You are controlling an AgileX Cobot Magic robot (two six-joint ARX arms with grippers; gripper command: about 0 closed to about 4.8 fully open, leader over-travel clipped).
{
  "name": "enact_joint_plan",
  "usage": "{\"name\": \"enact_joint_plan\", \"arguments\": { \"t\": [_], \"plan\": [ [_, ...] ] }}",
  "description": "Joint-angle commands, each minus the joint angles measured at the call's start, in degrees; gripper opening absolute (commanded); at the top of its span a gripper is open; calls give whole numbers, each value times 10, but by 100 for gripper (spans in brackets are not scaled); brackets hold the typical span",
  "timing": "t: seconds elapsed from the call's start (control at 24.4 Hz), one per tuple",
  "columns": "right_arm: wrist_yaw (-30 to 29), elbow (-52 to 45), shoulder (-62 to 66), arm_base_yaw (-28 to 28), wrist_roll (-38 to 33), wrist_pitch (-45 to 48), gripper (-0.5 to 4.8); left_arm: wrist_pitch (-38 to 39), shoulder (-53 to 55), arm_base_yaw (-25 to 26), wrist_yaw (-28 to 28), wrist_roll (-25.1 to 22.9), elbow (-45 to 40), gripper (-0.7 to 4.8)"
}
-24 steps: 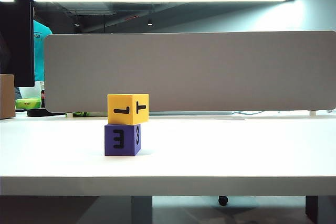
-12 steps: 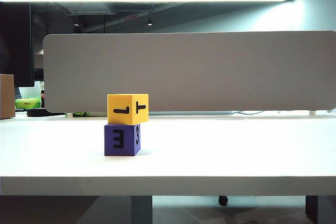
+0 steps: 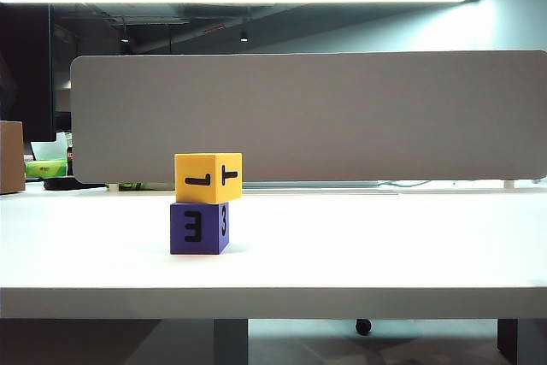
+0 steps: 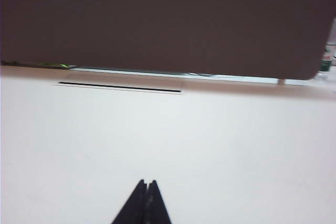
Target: Stack the letter block on the right onto the letter block on the left.
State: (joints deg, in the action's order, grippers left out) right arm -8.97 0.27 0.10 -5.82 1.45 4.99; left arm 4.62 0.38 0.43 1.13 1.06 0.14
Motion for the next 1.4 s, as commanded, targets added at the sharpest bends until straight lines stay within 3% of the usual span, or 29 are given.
{"name": "enact_joint_plan", "arguments": {
  "t": [0.04, 0.21, 1.4],
  "plan": [
    [42, -2, -1, 0, -12, 3, -1, -4, 0, 0, 2, -2, 3, -5],
    [79, -2, -1, 0, -25, 3, -1, -4, 0, 0, 2, -2, 3, -5],
    [74, -2, -1, 1, -25, -27, -1, -4, 0, 0, 2, -2, 3, -5]
  ]
}}
